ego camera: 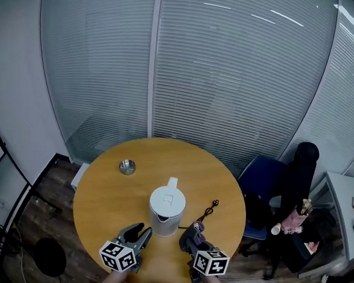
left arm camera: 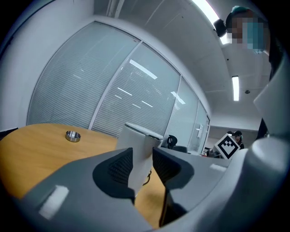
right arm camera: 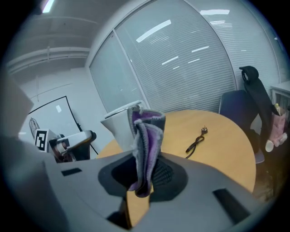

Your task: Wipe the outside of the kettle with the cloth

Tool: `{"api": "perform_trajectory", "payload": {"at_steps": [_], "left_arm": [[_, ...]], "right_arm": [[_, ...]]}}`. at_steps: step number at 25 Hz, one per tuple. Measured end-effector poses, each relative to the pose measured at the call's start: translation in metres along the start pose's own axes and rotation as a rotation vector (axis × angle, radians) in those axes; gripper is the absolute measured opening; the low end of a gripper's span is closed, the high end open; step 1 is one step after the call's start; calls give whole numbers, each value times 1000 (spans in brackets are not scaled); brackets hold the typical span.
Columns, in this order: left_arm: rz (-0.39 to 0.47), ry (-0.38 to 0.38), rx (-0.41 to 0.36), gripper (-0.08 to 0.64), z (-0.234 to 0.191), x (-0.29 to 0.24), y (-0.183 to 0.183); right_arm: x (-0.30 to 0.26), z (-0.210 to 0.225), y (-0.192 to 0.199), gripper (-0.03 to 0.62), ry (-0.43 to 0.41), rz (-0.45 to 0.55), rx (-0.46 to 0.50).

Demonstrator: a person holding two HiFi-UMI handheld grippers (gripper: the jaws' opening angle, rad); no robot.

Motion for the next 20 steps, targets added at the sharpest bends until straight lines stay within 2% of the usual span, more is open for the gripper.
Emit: {"api": "perform_trajectory", "payload": {"at_steps": [4,11,20], "left_arm": [[-3,-52,14,125,17,19,18],[19,-148,22,40,48,54,46],[20,-239,49,11,88,89,85]], "right_arm": [[16,-6,4,63,-50,-11,12],[39,-18,16,63,-148,-45,66],[67,-30,30,63,-265,-67,144]]}}
Point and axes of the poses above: the fingertips, and each gripper's own axes: x backward along the fingers, z to its right, y out of its underside, the point moved 7 cm from there along x, backward along the fingers, and after that the axes turned 3 degrees about -z, right-handed, at the moved point
